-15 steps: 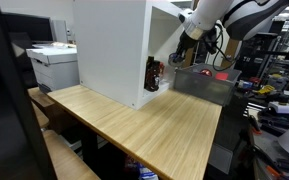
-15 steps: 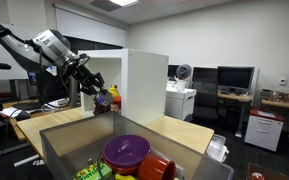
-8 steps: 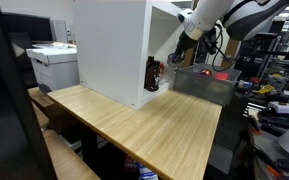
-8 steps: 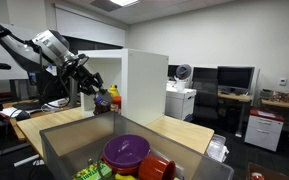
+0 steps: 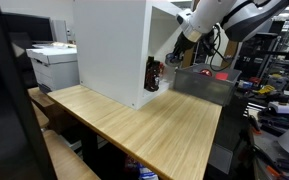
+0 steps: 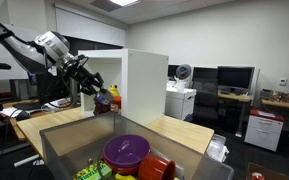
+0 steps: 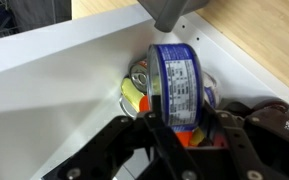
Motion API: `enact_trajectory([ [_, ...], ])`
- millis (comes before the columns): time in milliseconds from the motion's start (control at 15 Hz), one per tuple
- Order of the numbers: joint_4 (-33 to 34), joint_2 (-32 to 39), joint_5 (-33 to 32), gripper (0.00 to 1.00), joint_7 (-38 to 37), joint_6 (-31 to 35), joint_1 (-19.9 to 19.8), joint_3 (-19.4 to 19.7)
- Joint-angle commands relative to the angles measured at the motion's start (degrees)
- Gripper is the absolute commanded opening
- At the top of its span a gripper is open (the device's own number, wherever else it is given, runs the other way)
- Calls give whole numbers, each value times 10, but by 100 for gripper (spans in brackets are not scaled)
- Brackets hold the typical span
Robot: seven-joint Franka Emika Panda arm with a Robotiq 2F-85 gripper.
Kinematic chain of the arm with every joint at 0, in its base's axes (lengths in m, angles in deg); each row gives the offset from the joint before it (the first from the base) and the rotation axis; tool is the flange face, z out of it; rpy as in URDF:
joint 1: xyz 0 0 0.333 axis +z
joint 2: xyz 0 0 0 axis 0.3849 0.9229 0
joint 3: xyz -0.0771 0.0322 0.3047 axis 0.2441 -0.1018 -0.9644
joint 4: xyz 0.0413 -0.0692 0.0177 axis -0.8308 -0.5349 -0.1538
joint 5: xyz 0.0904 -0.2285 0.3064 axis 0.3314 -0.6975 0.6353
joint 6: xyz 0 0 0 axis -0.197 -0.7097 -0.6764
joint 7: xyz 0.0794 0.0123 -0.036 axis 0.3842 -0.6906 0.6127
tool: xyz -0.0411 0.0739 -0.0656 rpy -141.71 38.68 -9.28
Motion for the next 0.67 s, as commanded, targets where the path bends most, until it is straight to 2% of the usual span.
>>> enact_trajectory([
  [0,22,18,7,12,-1,-11,1,-2],
  [400,55,32,60,12,9,-9,1,2],
  [600,62,31,53,12,0,-11,3,-1],
])
